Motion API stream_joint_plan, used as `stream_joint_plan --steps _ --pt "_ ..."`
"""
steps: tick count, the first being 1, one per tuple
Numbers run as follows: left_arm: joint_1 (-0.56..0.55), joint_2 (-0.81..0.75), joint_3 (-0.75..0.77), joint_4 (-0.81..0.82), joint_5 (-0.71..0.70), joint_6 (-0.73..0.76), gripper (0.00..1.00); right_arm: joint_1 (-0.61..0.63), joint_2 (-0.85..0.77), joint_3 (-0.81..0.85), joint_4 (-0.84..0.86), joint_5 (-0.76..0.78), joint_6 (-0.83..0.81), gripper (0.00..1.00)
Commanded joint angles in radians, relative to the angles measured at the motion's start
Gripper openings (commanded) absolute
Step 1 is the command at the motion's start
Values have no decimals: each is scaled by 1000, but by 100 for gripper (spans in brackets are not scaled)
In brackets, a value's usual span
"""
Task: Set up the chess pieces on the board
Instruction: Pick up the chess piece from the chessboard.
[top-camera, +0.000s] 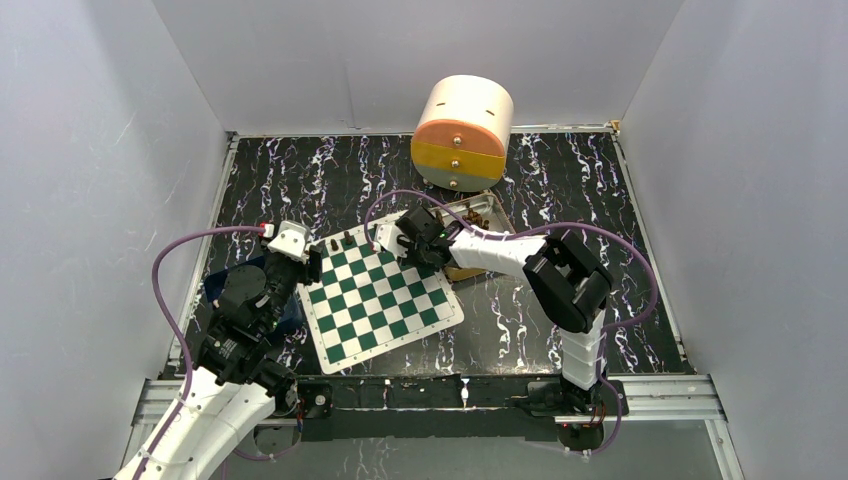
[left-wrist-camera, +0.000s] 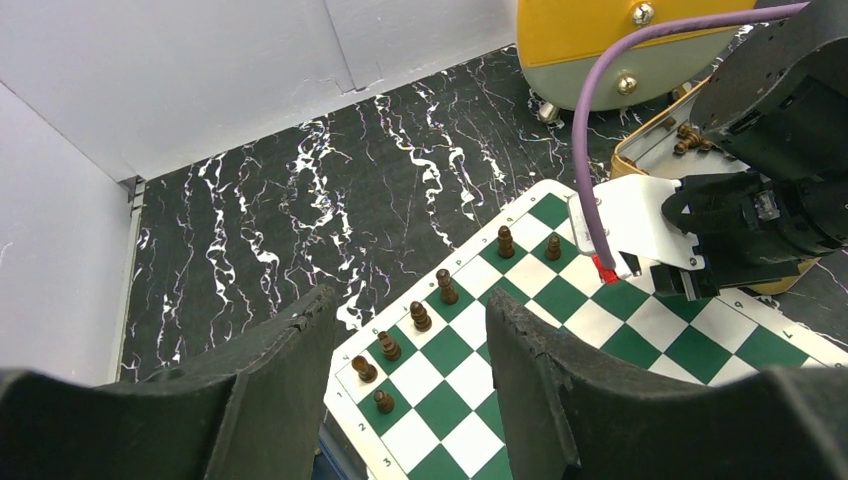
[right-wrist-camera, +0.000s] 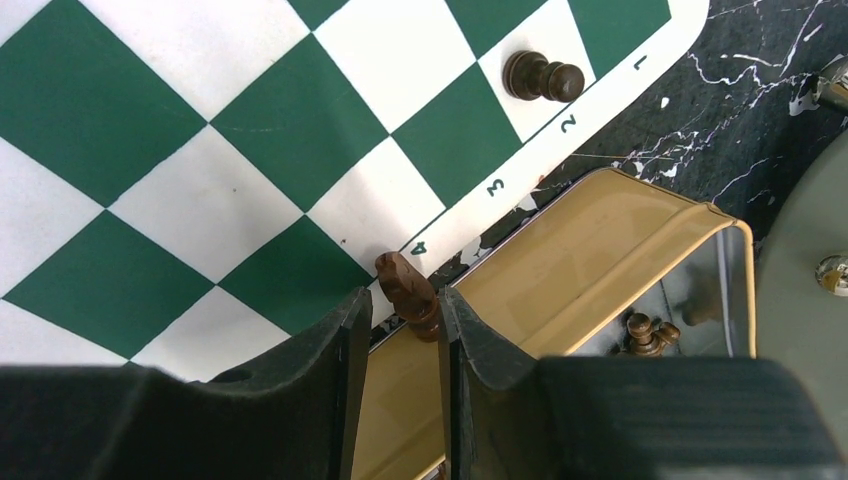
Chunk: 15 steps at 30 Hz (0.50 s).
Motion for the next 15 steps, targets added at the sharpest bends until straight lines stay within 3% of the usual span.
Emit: stream_joint_plan --steps 1,8,15 --pt "0 -5 6 19 -14 9 55 3 12 49 1 13 -16 39" --pt "0 -10 6 14 -17 13 55 2 35 57 3 14 -21 39" --pt "0 -2 8 7 -17 19 55 2 39 64 -21 17 -28 30"
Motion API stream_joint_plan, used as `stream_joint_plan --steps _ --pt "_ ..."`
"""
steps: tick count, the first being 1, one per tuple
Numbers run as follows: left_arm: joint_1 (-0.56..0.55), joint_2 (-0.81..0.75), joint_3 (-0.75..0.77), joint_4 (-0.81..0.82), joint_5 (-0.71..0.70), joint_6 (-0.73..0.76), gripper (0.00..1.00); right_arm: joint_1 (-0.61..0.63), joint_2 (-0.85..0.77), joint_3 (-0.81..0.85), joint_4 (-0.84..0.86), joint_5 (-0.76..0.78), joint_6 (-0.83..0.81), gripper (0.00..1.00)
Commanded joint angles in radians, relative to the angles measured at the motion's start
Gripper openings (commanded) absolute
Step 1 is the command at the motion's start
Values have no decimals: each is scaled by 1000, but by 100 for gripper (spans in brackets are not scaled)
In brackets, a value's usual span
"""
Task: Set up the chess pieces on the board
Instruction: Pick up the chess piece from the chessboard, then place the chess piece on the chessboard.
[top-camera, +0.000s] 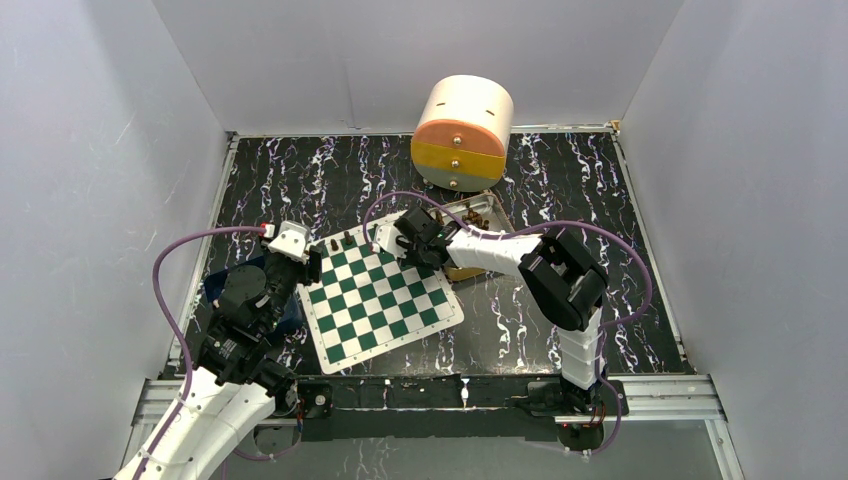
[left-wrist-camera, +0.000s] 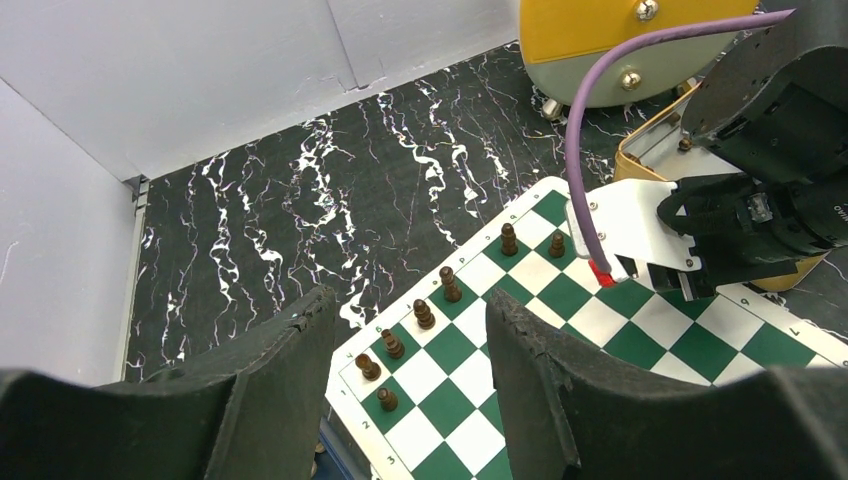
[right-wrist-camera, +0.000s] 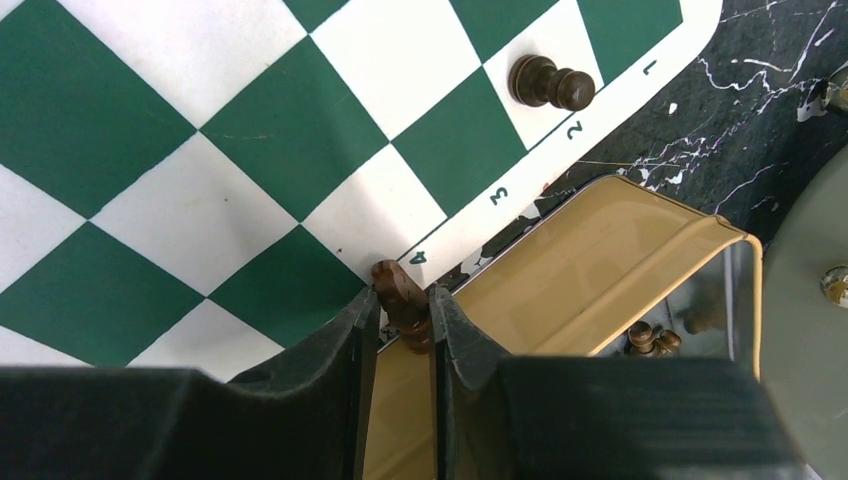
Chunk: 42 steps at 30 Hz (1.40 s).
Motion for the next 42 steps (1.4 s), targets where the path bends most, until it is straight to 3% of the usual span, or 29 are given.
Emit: stream_joint_plan --steps 1,7,15,28,34,42 --pt "0 1 11 6 -13 10 55 3 11 54 -20 4 -17 28" --pt "0 -4 10 5 -16 10 55 5 -8 56 -7 4 -15 16" --pt "0 6 12 5 -19 -23 55 4 -56 55 15 -15 36 11" --pt "0 40 25 -8 7 -290 54 -50 -219 -67 203 -238 338 5" --pt "0 36 -3 7 136 -542 53 -93 -349 -154 375 -383 567 5" --pt "0 144 -72 265 387 -730 54 -98 -519 -270 602 -467 865 6"
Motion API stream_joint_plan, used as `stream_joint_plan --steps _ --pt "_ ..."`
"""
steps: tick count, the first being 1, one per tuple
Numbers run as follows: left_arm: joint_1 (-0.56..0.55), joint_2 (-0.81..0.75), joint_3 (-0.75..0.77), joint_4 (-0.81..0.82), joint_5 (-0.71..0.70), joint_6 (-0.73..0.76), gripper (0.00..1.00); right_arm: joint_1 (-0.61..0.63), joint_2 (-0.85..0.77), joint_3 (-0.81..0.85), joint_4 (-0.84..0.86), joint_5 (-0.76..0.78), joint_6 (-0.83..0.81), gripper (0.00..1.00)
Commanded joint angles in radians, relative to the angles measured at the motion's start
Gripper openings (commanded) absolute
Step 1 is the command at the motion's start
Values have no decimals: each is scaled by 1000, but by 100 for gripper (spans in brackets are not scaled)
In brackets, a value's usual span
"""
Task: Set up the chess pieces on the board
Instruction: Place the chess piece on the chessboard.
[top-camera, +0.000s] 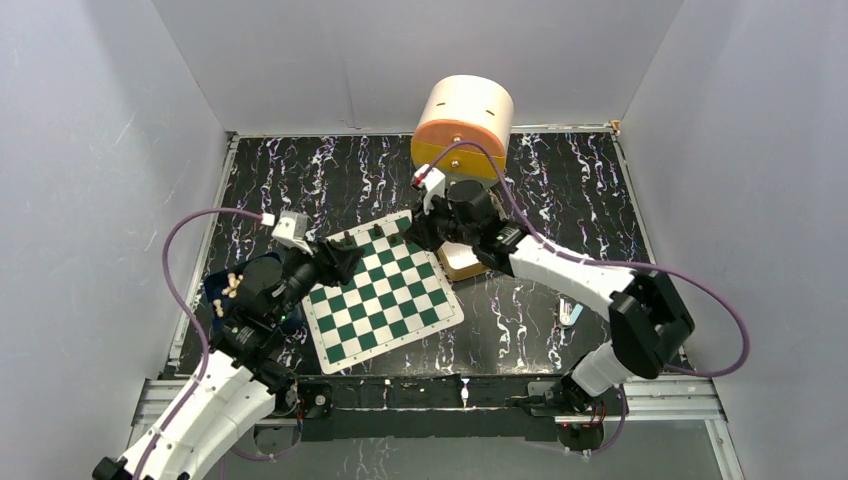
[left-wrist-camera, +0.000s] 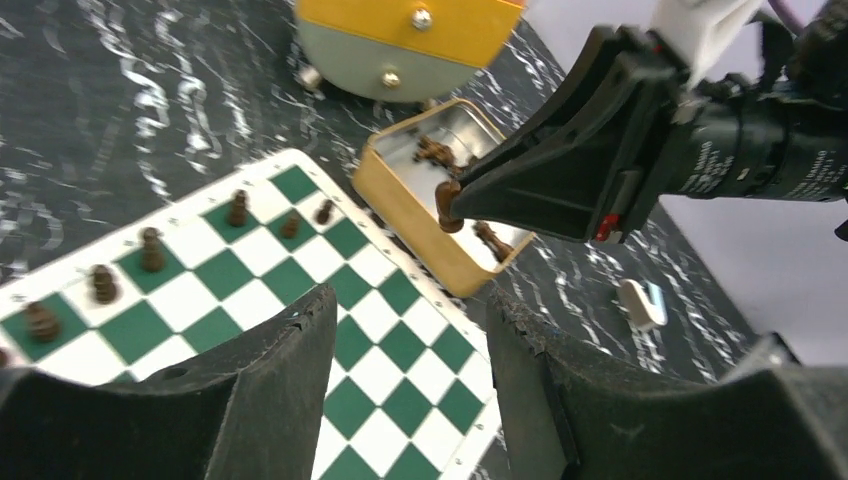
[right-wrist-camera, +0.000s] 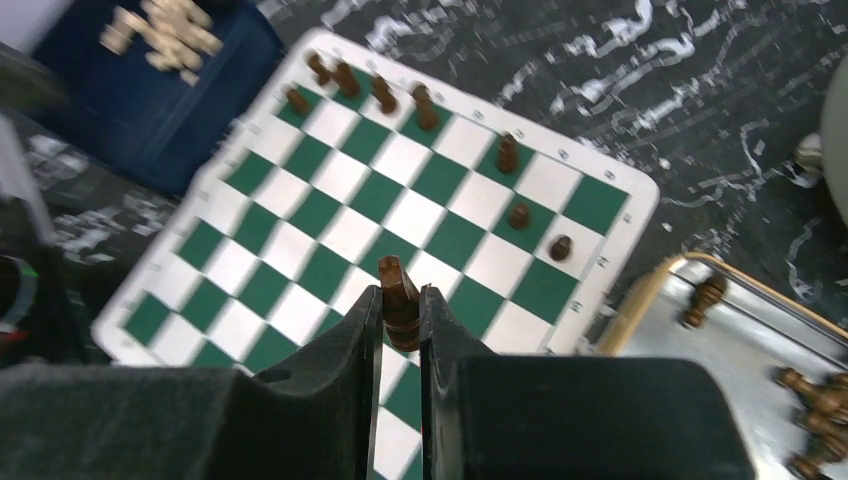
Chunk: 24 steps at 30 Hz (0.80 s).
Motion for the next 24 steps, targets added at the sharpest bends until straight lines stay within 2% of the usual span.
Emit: stream_joint_plan --steps 1,8,14,24 --pt "0 84 -12 177 166 -121 54 2 -130 -64 237 -84 234 6" --pt "0 224 9 357 331 -146 56 -4 -260 -159 371 -124 425 6" --pt "0 324 25 523 445 -158 56 -4 -309 -216 491 -177 553 7" --pt "0 385 43 638 556 -161 55 -4 -343 -258 547 -207 621 7"
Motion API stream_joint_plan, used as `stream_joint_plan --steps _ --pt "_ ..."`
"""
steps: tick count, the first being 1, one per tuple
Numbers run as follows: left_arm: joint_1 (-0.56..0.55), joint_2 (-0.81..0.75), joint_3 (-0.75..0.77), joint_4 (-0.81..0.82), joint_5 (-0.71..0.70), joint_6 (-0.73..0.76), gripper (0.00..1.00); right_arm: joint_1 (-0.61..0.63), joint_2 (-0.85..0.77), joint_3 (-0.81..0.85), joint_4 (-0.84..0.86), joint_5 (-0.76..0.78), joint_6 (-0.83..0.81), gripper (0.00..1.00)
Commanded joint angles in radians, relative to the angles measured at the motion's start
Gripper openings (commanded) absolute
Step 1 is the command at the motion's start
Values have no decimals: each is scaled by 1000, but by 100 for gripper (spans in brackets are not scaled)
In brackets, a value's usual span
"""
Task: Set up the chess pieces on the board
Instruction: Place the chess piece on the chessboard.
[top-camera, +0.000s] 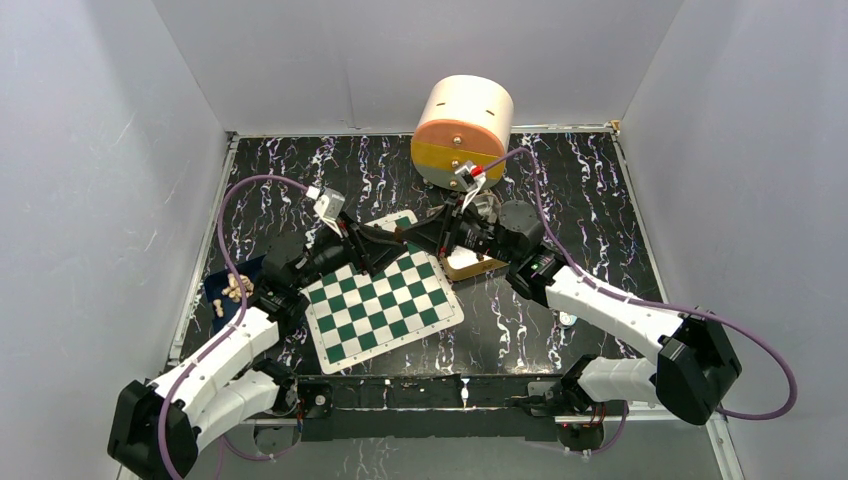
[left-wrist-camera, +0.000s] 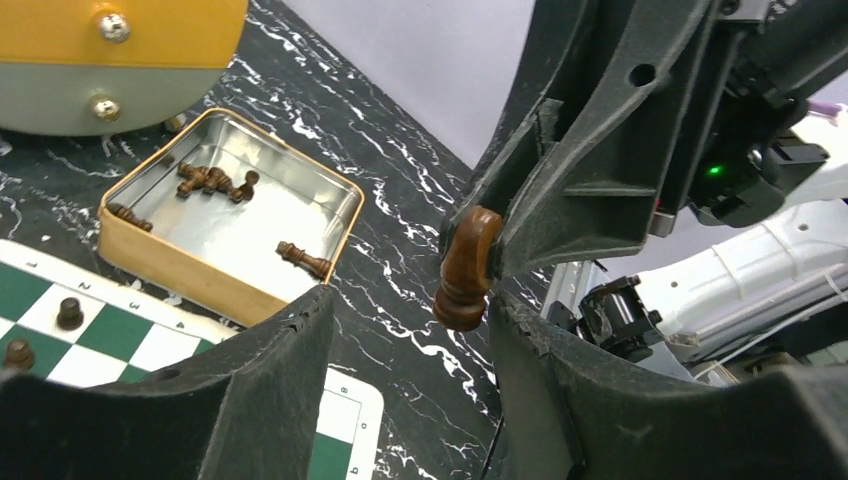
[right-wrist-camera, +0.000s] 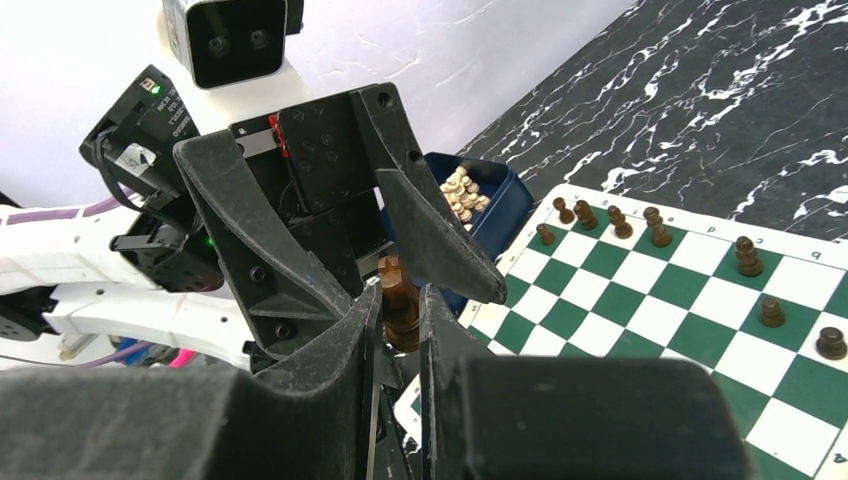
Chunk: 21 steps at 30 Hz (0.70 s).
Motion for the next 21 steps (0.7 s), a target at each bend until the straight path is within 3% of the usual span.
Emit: stream_joint_plan --steps 1,5,10,21 --pt "0 6 41 104 72 -8 55 -2 -39 -7 96 -24 44 7" --pt "0 8 38 112 77 -4 46 -3 -40 -9 100 -34 57 7" --pt "0 5 33 101 91 21 23 -2 -49 -7 79 -38 41 10" --pt "0 -17 108 -180 167 261 16 -10 -54 170 -261 -134 -219 36"
